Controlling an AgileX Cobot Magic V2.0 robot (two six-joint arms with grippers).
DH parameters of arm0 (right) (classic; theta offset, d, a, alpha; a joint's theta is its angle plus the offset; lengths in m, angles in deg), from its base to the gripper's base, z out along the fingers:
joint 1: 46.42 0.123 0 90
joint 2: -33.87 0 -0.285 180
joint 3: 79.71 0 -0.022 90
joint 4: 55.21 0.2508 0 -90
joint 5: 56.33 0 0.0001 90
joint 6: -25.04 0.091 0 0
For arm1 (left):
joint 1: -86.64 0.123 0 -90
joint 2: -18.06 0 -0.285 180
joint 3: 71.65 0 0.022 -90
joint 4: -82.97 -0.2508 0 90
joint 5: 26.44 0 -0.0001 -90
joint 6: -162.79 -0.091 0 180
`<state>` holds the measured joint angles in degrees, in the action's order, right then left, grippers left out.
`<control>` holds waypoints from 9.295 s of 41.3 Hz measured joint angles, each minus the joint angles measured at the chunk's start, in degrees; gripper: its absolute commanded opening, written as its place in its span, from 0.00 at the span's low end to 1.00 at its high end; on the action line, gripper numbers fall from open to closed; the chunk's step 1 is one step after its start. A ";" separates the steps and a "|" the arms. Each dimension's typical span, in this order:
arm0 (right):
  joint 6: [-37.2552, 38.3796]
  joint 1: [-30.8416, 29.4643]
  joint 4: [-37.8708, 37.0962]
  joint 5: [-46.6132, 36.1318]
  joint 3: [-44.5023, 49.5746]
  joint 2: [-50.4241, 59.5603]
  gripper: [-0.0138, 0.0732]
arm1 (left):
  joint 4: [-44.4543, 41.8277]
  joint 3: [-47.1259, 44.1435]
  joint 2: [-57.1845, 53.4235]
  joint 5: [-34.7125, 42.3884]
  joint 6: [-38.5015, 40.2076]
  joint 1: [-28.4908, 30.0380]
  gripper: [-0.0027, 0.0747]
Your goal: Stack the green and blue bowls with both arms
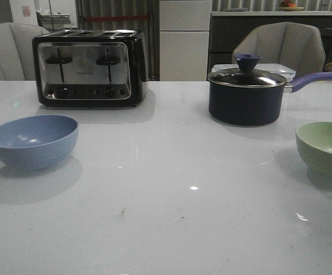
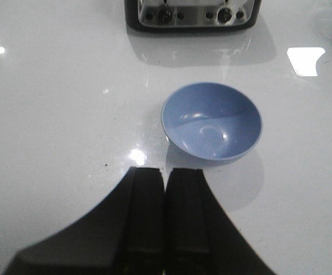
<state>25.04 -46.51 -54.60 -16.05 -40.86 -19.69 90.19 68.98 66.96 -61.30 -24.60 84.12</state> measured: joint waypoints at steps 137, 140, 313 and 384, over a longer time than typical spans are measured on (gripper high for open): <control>-12.95 27.35 17.41 -1.08 -33.96 -54.35 0.63 | 0.68 0.00 9.24 1.12 -1.31 -5.85 0.78; -12.95 28.41 16.67 -3.03 -31.21 -48.53 0.63 | 0.68 0.00 9.24 1.12 -1.31 -5.85 0.78; -13.05 31.87 12.63 1.49 -2.84 4.01 0.63 | 5.16 40.44 62.80 -10.11 -9.32 -31.39 0.67; -5.59 29.30 4.35 8.19 -2.84 4.10 0.26 | -10.14 4.70 -0.42 -13.74 6.13 -41.45 0.16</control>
<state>19.45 -17.21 -50.25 -7.86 -43.70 -15.58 80.05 73.69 66.53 -75.04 -18.46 42.67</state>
